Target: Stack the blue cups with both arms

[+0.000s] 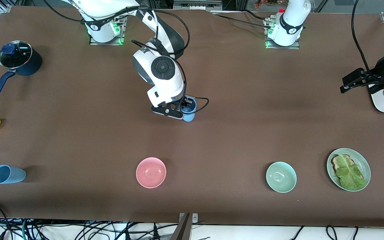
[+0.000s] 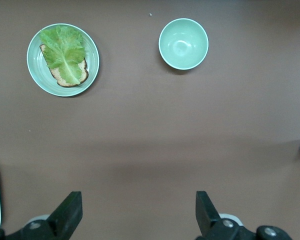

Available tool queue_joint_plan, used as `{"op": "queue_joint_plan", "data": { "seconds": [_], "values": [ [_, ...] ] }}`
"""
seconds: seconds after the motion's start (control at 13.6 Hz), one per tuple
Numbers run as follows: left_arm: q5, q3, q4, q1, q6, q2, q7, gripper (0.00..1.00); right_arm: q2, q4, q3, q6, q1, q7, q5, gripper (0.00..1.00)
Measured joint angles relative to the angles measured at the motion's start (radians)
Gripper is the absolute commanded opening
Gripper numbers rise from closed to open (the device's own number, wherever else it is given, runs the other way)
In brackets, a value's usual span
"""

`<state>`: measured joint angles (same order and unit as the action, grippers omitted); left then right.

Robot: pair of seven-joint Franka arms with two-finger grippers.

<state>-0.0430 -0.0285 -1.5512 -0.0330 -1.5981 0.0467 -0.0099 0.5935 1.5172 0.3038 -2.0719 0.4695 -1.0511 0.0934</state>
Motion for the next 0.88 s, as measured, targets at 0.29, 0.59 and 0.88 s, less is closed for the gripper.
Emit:
{"op": "queue_joint_plan", "data": {
  "seconds": [0.29,0.59,0.88],
  "values": [
    [0.0,0.0,0.0,0.001,0.001,0.0,0.001,1.0,-0.036,-0.034,-0.024,0.045,0.0,0.011,0.005,1.0],
    [0.0,0.0,0.0,0.007,0.002,-0.002,0.001,1.0,-0.19,-0.052,-0.141,0.189,-0.002,0.203,0.005,1.0],
    [0.0,0.0,0.0,0.013,0.006,-0.013,0.001,1.0,-0.328,-0.052,-0.34,0.38,-0.007,0.556,-0.034,1.0]
  ]
}}
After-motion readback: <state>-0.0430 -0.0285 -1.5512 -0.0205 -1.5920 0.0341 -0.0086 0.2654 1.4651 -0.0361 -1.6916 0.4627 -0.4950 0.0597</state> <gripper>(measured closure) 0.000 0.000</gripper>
